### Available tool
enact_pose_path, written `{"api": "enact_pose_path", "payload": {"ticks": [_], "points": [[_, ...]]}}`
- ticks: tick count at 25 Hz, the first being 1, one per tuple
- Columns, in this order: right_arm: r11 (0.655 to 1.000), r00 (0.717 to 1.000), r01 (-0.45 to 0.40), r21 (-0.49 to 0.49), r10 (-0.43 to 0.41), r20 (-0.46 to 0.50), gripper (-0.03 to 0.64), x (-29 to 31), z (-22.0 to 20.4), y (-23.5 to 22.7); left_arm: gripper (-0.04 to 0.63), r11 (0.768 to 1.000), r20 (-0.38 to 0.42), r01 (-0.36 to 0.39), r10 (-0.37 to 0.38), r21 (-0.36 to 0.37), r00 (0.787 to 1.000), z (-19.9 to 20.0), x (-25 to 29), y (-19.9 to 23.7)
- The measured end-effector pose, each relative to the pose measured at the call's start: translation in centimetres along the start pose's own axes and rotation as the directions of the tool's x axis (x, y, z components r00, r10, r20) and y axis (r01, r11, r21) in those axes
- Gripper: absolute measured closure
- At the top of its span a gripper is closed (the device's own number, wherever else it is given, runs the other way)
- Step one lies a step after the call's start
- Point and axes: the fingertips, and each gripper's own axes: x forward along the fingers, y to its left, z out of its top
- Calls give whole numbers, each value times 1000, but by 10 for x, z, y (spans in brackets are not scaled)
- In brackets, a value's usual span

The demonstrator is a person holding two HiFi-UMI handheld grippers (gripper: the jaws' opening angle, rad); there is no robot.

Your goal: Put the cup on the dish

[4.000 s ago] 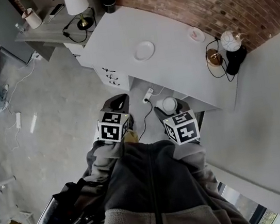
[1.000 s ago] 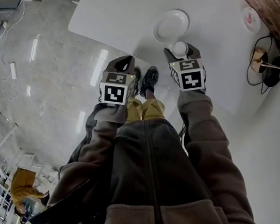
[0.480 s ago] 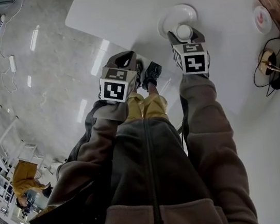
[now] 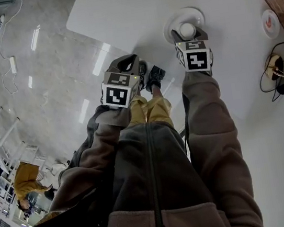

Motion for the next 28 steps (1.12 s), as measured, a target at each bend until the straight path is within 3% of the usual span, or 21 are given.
{"api": "enact_pose_path", "payload": {"ticks": [15,16,17,19,22,26,28], "points": [[1000,1000,10,-27,-9,24,360,7,-7,0,591,1000,-7,0,0,1,1000,-5,-2,6],[1000,999,5,-20,-5,32,346,6,-7,1,589,1000,-4,2,-2,5,1000,-4,-3,5],[1000,999,-1,-13,1,42,290,4,-6,2,591,1000,0,3,-3,9,1000,-3,-5,5],[1000,998,-14,-6,14,64,269,-4,-2,6,591,1000,8,1,-1,13,1000,-1,-10,6],[1000,995,4,12,-5,98,265,-32,0,9,591,1000,34,-19,19,6,999,7,-22,10],[993,981,83,82,-96,168,268,-98,1,6,591,998,115,-60,61,-15,991,32,-48,10],[988,972,112,106,-131,196,339,-135,3,9,589,998,162,-65,66,-14,985,51,-65,3]]}}
